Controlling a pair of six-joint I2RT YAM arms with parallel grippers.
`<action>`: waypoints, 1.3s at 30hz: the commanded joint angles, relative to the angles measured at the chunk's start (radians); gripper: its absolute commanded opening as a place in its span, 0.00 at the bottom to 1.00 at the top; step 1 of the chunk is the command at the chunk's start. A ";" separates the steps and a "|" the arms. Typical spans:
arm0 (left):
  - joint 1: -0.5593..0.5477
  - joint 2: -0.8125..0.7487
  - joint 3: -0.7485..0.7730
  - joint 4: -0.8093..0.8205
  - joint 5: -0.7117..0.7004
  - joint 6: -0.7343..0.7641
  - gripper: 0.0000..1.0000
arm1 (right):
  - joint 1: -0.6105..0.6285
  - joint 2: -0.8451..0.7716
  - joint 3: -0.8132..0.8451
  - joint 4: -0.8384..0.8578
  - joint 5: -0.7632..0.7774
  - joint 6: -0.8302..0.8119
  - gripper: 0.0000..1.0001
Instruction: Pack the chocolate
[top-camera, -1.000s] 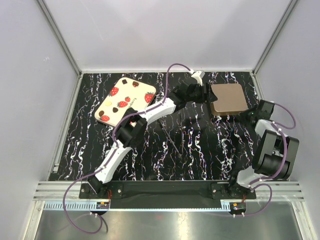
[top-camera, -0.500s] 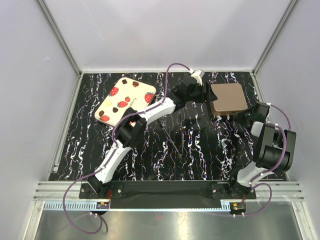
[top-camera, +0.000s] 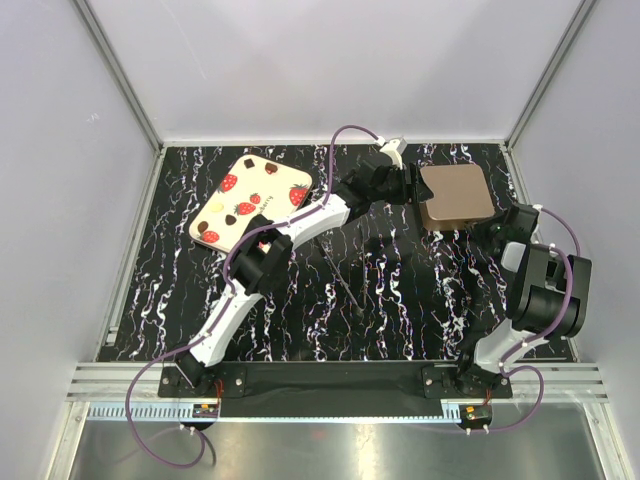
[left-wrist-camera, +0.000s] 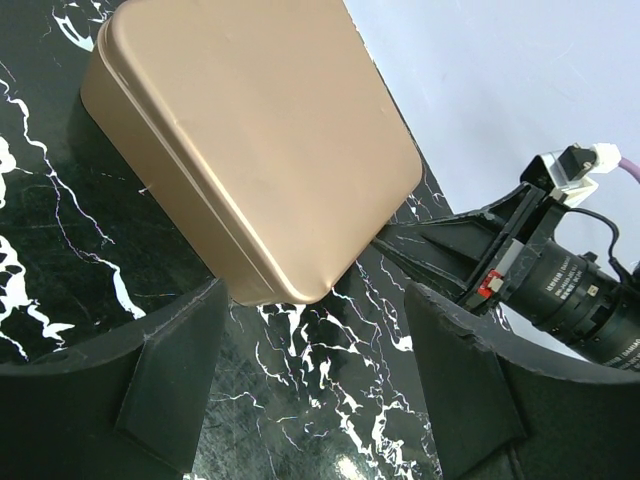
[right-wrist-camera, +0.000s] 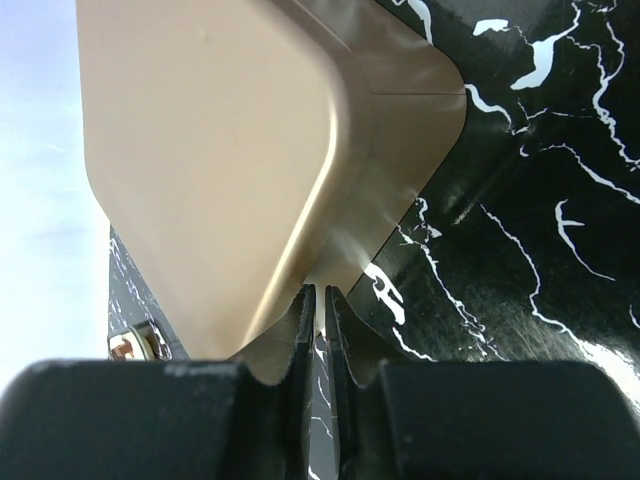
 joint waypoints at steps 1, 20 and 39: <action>0.004 -0.008 0.027 0.074 0.018 -0.005 0.77 | 0.006 0.008 0.036 0.063 -0.006 0.009 0.14; 0.003 0.006 0.017 0.105 0.039 -0.023 0.77 | 0.011 -0.009 0.065 0.059 -0.046 0.015 0.15; 0.001 -0.029 -0.031 0.100 0.030 -0.007 0.77 | 0.021 -0.025 -0.029 0.103 -0.011 0.099 0.01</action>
